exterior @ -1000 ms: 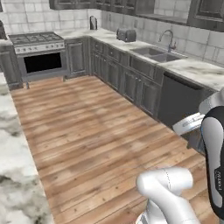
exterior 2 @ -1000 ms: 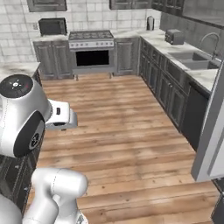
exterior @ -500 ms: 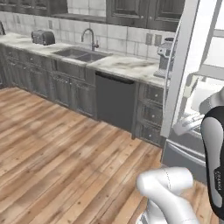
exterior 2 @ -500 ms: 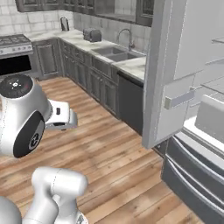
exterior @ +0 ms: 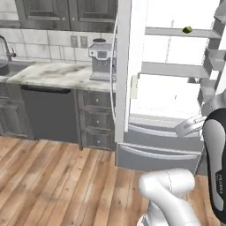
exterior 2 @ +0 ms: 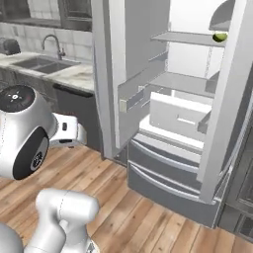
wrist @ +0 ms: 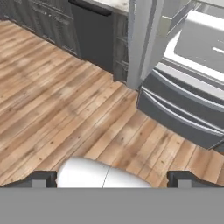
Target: Grab the lime and lemon wedge from the fridge, place them in the blender, close the lid, and turn on the blender to create a marinade.
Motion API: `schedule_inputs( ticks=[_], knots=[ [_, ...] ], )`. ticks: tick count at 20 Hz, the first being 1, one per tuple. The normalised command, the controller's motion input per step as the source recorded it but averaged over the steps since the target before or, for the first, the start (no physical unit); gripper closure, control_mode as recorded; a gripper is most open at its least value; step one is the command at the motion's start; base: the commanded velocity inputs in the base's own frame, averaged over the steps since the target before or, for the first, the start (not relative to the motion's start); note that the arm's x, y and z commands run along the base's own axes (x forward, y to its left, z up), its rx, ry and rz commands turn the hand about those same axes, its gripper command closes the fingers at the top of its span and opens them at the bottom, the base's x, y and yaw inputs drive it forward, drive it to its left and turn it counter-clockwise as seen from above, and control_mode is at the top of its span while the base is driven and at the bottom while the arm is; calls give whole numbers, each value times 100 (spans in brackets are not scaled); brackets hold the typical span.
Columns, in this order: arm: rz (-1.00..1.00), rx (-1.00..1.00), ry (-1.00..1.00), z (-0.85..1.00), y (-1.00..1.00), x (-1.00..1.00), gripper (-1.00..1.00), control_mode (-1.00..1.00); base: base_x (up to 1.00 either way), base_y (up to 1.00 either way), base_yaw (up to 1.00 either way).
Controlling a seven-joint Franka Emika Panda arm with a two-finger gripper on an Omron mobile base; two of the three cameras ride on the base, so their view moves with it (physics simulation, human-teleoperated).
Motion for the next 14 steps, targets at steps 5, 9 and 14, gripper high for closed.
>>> schedule_inputs(
  ticks=[5, 9, 14],
  knots=[
    [0, 0, 0, 0, 0, 0, -100, 100, 98, 23, -52],
    [0, 0, 0, 0, 0, 0, -100, 100, 97, 57, -52],
    [0, 0, 0, 0, 0, 0, -100, 100, 54, 20, -61]
  ],
)
